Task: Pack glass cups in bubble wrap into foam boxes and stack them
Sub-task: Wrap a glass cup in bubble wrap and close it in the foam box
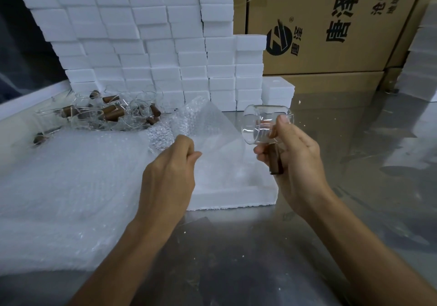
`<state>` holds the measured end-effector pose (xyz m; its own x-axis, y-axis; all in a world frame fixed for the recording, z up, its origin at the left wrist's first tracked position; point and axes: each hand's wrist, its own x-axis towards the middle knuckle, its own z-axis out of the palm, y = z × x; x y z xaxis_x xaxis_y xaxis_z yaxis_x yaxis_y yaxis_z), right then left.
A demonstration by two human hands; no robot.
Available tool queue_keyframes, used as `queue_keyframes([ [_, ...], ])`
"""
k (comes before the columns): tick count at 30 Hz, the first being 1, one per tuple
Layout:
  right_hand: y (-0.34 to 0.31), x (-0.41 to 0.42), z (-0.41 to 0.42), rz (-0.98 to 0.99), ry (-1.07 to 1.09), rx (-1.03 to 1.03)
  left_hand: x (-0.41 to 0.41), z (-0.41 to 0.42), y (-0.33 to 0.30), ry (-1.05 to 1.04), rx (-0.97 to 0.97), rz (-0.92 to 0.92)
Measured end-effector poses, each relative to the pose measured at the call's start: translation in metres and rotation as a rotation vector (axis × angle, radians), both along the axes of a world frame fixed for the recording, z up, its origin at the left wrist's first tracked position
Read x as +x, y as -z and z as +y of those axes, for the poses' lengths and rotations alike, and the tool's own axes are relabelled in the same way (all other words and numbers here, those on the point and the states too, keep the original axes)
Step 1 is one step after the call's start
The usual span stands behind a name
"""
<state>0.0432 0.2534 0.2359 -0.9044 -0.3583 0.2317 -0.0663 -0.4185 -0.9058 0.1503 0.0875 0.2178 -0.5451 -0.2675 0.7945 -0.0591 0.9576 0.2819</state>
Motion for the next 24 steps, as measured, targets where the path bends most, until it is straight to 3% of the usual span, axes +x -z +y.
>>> queue_keyframes([
  [6,-0.014,0.012,0.004,-0.137,-0.339,-0.198,-0.001,-0.001,-0.001,0.068,-0.145,-0.019],
  [14,-0.016,0.040,-0.007,-0.288,-0.724,-0.280,-0.002,0.010,-0.001,0.103,-0.011,-0.077],
  [20,-0.006,0.041,-0.015,-0.387,-0.638,-0.294,-0.006,0.012,0.006,0.174,0.247,-0.088],
  [24,-0.001,0.033,-0.014,-0.392,-0.502,-0.227,-0.006,0.016,0.009,0.217,0.281,-0.114],
])
